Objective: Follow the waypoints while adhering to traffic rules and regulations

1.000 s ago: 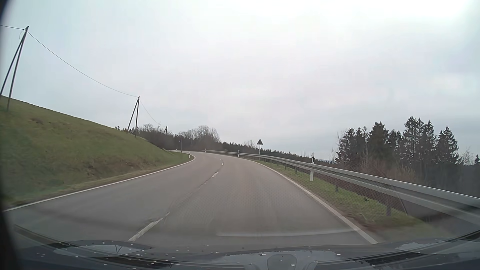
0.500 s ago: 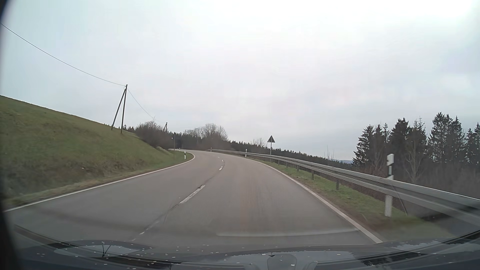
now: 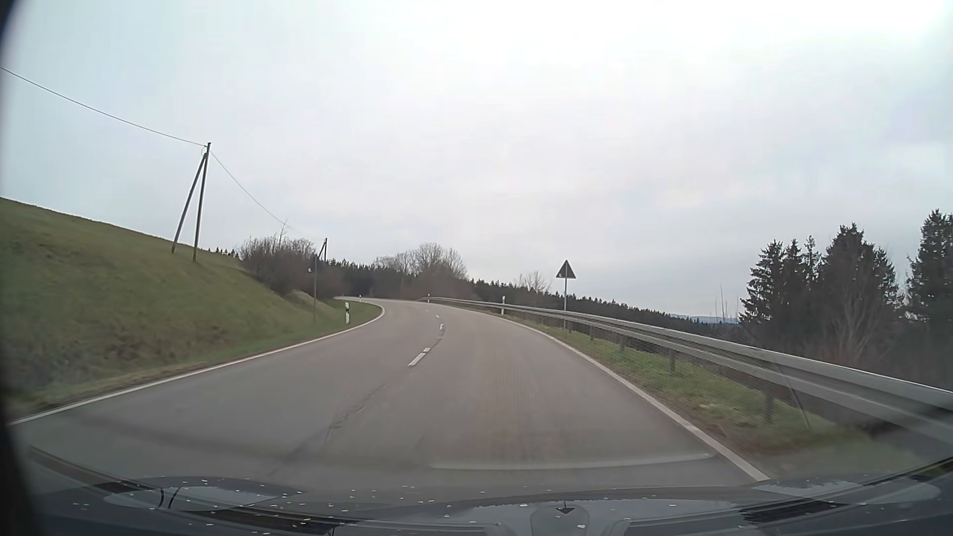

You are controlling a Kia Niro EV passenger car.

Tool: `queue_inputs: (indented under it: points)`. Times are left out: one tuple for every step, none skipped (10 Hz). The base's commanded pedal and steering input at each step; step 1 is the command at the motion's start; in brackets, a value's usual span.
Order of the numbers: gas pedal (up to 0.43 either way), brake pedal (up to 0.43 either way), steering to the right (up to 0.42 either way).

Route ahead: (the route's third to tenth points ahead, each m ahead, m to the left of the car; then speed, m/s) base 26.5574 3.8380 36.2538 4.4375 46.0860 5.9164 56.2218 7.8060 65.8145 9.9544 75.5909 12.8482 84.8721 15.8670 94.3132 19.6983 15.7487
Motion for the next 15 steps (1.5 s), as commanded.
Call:
queue_inputs:
  points:
    - [0.280, 0.000, -0.018]
    - [0.280, 0.000, -0.018]
    - [0.280, 0.000, -0.018]
    - [0.287, 0.000, -0.018]
    - [0.287, 0.000, -0.018]
    - [0.287, 0.000, -0.018]
    - [0.299, 0.000, -0.018]
    - [0.299, 0.000, -0.018]
    - [0.299, 0.000, -0.019]
    - [0.299, 0.000, -0.020]
    - [0.299, 0.000, -0.022]
    - [0.311, 0.000, -0.024]
    - [0.319, 0.000, -0.024]
    - [0.350, 0.000, -0.024]
    - [0.350, 0.000, -0.024]
